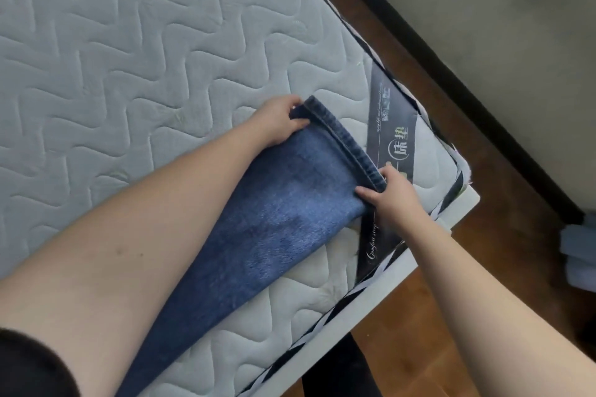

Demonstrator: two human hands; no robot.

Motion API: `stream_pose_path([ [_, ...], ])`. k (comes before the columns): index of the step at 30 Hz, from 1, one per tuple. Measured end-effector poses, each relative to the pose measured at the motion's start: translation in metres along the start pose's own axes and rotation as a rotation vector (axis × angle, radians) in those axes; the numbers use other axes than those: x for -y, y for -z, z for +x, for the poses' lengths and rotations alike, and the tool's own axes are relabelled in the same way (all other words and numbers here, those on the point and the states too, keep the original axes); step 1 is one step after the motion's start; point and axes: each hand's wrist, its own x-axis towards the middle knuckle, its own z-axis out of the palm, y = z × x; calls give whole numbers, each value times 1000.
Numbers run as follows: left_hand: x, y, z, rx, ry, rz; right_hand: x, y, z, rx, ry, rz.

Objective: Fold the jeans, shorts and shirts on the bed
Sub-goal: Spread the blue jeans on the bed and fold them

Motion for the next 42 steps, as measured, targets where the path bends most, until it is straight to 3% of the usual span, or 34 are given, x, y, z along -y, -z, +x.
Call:
stream_pose_path([
  [5,-11,-19,21,22,34,87,-6,7,15,24,-37,-26],
  [11,-14,-21,26,-89,16,21,-5,1,8,-125,-6,-37],
  [16,-2,-13,1,-256,-67,41,15,-28,-17,-392,167,-233],
  [27,111,-24,-178,-422,-11,127,55,-176,-118,-52,774,-435],
  [35,185,-80,-314,-565,62,271,65,-238,-153,85,915,-612],
  [42,248,-125,-391,-398,362,418,77,-251,-128,118,914,-786],
])
